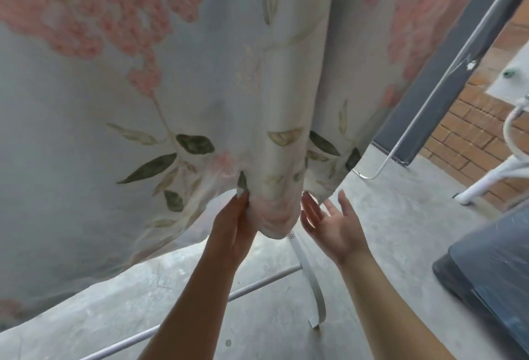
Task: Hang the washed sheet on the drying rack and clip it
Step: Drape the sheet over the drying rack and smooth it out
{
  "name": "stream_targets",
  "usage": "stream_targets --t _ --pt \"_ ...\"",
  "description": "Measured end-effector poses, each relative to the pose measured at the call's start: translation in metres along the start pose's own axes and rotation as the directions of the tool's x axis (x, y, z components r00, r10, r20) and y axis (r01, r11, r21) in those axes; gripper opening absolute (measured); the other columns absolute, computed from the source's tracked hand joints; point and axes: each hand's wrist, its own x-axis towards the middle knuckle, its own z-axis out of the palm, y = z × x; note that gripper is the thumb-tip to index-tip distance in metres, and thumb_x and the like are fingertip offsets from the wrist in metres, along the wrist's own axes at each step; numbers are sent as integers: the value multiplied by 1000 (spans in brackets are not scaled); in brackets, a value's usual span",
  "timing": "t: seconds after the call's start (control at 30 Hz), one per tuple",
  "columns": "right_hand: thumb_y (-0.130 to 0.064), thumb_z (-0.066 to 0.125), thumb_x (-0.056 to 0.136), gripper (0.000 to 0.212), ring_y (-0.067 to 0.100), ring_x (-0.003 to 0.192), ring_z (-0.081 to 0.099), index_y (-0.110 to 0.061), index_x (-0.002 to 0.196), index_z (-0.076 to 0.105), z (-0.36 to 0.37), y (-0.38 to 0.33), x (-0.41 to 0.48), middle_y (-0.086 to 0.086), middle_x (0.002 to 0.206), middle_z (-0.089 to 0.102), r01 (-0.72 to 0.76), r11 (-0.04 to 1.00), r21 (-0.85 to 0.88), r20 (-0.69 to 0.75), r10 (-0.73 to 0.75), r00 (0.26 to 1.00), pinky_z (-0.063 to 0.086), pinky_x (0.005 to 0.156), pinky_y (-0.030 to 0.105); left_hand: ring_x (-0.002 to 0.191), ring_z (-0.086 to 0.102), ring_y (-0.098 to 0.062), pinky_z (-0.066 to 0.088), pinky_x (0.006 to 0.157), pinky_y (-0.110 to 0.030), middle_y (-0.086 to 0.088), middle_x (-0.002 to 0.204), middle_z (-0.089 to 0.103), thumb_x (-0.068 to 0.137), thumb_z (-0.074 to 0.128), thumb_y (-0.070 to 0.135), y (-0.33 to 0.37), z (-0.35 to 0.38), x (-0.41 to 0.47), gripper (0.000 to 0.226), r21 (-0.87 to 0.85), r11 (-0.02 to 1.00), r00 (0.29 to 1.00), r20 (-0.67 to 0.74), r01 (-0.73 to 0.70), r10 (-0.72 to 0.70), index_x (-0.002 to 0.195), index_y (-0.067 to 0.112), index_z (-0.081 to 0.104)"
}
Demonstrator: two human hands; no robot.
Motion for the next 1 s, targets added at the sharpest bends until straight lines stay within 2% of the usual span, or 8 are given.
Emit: stream_targets --t 0.07,0.13,0.33,0.5,0.6,0.77,0.93,1.0 --pt "-30 62 87 70 28 98 66 -24 146 24 1 -7 9 20 125 56 -15 999 28 -130 19 991 56 79 40 84 62 -21 55 73 -32 -5 89 67 99 41 10 1 -1 1 22 74 994 987 -131 -86 95 107 6 61" --pt "-31 59 91 73 32 103 65 -28 149 14 0 -13 17 27 126 50 -68 996 61 -185 78 980 54 84 43 65 55 -12 50 55 -22 5 67 61 97 42 3 3 -3 4 19 164 978 958 -236 -127 163 91 11 58" --pt "-33 61 91 44 19 81 66 -6 125 52 7 -15 21 13 99 64 -217 961 -171 -22 216 976 58 70 30 64 52 -13 45 61 -24 5 67 57 91 45 0 13 -7 6 17 289 948 949 -240 -133 206 88 11 57" --pt "-44 60 84 53 14 84 62 -6 122 59 2 -26 12 9 101 65 -56 970 -237 274 122 954 55 78 25 66 57 -9 45 67 -29 10 63 61 91 47 -2 13 -5 1 25 303 946 929 -305 -115 210 79 18 57" --pt "-21 69 82 50 16 83 61 -14 130 56 -15 -45 7 9 104 61 44 955 -293 386 76 919 54 83 29 60 59 -6 45 68 -29 10 61 62 91 48 -5 16 -5 3 28 309 942 903 -356 -129 241 76 18 57" --pt "-18 67 81 24 20 73 66 -1 98 66 -15 -67 2 9 82 72 322 754 -572 175 -271 947 57 69 25 59 60 -6 48 66 -28 8 62 62 90 51 -5 16 -6 6 25 396 908 867 -397 -133 301 77 15 58" --pt "-11 49 97 15 10 56 67 -4 95 63 -52 -84 13 2 63 70 220 900 -376 -269 -334 903 54 52 20 80 64 -15 52 85 -37 -2 86 67 86 66 5 10 -22 5 12 474 877 784 -517 -72 344 97 4 63" --pt "-8 45 96 21 12 64 71 -1 108 61 -67 -89 13 4 69 73 222 930 -292 -293 -308 905 57 57 22 84 63 -17 51 81 -34 -1 86 66 85 69 9 6 -31 5 14 505 863 737 -570 -35 363 96 5 62"
